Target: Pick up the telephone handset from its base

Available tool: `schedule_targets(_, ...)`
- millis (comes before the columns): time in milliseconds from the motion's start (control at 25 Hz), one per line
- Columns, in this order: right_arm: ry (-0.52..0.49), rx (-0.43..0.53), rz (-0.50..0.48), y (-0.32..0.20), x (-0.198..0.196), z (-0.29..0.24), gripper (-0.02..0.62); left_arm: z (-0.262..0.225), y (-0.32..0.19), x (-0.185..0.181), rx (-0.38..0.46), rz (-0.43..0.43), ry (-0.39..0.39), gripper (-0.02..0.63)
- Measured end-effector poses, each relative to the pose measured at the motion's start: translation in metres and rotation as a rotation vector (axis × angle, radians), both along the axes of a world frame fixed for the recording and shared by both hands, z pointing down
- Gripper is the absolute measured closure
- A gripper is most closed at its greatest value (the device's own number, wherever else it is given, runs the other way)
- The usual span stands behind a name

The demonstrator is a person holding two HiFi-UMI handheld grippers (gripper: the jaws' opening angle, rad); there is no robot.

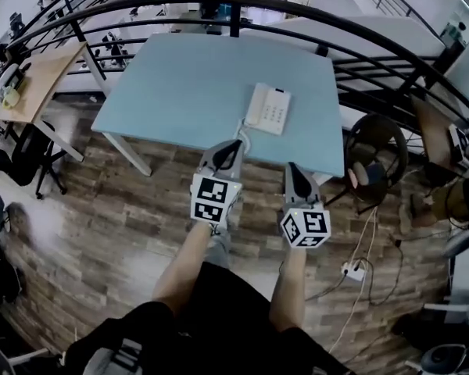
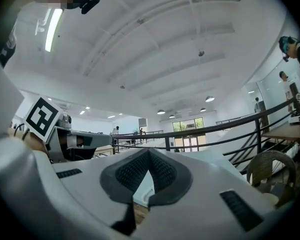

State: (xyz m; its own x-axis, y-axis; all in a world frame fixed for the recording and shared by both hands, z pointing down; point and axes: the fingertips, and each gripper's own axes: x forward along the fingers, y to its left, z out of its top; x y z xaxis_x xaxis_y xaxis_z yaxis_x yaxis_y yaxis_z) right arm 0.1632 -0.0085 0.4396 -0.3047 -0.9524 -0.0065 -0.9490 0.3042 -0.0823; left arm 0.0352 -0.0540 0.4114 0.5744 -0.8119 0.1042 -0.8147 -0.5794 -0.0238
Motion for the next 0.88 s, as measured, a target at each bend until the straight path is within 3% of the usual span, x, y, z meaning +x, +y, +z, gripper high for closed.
schedule_targets(240,-0.005,-0.098,0.005,-0.114,-0.011,0.034,0.612,0.05,-0.107,-0.01,-0.146,0.038,0.013,0.606)
schedule_targets(440,-0.005,-0.143,0.018,-0.187,-0.007,0.04,0.612,0.07,-0.179,-0.012,-0.205,0.055,0.01,0.606)
schedule_targets(680,-0.019,-0.249,0.028,-0.224,0.01,0.069,0.612,0.09,-0.218,0.001,-0.267,0.066,0.016,0.606)
schedule_targets(880,-0.036,-0.36,-0.053,-0.256,0.007,0.104,0.611,0.122,-0.236,0.01,-0.347,0.05,0.019,0.606)
